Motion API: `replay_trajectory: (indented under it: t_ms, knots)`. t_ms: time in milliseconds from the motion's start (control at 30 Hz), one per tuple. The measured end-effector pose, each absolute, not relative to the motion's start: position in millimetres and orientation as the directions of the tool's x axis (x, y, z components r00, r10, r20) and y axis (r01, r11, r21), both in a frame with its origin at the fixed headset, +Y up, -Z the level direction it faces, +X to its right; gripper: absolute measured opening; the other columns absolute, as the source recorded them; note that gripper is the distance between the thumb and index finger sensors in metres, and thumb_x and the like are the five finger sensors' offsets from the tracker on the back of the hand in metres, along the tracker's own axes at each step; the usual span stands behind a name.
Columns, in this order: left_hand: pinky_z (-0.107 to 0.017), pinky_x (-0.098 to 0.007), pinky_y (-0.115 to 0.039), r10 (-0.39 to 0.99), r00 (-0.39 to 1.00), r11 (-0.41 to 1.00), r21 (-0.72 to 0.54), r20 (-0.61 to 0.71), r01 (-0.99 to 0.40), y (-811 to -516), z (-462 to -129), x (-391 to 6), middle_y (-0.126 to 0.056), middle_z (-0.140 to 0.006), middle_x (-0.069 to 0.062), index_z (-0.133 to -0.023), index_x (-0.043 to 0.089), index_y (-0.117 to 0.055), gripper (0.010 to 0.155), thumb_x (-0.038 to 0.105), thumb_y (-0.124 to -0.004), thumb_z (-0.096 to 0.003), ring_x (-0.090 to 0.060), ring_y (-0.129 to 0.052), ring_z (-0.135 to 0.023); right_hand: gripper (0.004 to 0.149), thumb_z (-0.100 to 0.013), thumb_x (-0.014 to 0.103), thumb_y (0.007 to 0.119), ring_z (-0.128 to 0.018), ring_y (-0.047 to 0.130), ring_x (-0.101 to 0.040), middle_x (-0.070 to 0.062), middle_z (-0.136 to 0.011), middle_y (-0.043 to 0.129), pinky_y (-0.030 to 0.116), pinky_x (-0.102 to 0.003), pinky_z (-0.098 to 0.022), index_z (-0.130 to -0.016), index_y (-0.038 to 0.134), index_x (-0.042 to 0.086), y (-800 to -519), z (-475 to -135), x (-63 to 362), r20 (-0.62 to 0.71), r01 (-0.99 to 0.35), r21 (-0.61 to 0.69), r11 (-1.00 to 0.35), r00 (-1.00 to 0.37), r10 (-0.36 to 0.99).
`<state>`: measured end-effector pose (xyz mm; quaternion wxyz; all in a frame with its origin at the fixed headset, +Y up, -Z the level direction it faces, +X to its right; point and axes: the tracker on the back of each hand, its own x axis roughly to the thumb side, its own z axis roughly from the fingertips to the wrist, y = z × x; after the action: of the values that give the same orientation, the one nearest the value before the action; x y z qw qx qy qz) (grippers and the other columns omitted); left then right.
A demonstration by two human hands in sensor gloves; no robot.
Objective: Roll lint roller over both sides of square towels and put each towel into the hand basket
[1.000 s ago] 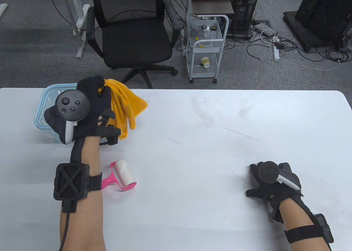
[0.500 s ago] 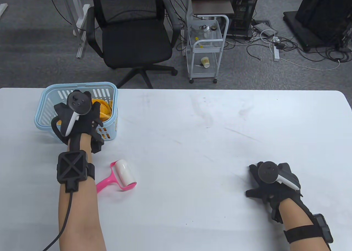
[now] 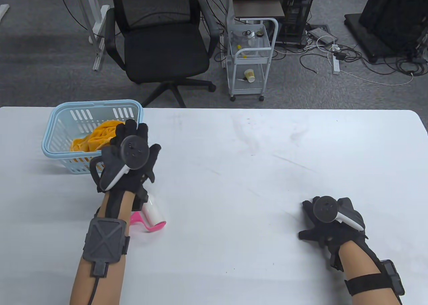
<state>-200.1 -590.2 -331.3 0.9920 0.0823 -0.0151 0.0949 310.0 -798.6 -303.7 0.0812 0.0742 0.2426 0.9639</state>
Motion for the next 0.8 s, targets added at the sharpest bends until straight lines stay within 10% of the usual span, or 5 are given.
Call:
replay_trajectory:
  t_ms: [600, 800]
  knots:
    - [-0.073, -0.061, -0.052, 0.218, 0.961, 0.965, 0.109, 0.17, -0.238, -678.3, -281.6, -105.0, -0.044, -0.12, -0.014, -0.108, 0.023, -0.058, 0.065, 0.052, -0.071, -0.0519, -0.045, -0.046, -0.11, 0.098, -0.045, 0.061, 0.086, -0.104, 0.025, -0.055, -0.023, -0.116, 0.023, 0.04, -0.075, -0.068, -0.115, 0.033, 0.018, -797.3, -303.5, 308.6, 0.097, -0.135, 0.458, -0.879, -0.975, 0.201]
    - [-0.073, -0.061, -0.051, 0.202, 0.965, 0.969, 0.108, 0.169, -0.222, -688.0, -281.5, -103.0, -0.043, -0.12, -0.013, -0.107, 0.023, -0.058, 0.063, 0.051, -0.07, -0.052, -0.045, -0.045, -0.109, 0.096, -0.046, 0.061, 0.084, -0.105, 0.03, -0.054, -0.023, -0.117, 0.028, 0.044, -0.074, -0.068, -0.115, 0.033, 0.016, -740.6, -310.3, 283.1, 0.141, -0.169, 0.347, -0.922, -0.963, 0.23]
